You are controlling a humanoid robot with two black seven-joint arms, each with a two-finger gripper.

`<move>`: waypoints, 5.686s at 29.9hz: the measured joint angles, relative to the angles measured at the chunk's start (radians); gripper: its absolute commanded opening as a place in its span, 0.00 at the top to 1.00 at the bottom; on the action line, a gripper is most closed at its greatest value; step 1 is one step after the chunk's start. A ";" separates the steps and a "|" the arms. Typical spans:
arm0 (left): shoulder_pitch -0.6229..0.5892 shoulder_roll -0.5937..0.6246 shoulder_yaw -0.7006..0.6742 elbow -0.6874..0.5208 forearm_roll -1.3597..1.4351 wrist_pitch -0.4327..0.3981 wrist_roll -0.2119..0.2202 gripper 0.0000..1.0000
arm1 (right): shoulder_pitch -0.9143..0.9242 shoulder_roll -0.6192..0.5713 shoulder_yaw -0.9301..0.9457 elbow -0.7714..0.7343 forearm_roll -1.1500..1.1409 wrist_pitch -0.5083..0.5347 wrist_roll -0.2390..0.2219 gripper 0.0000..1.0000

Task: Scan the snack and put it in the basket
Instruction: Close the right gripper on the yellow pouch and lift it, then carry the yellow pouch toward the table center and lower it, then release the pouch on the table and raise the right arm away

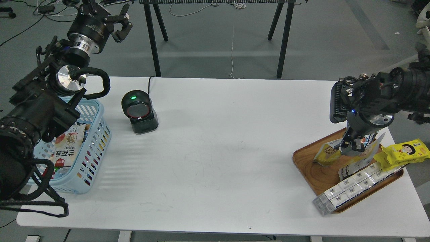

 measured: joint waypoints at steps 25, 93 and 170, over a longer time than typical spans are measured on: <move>0.004 -0.014 0.000 0.000 0.021 0.000 -0.001 0.00 | -0.059 -0.013 0.001 -0.047 -0.024 0.003 0.000 0.41; 0.016 -0.001 0.000 0.005 0.031 0.000 0.002 0.00 | 0.107 0.440 0.146 -0.118 0.353 0.008 0.000 1.00; 0.010 -0.007 0.000 -0.001 0.072 0.000 0.006 0.00 | 0.118 0.352 0.355 -0.156 0.390 0.014 0.000 0.15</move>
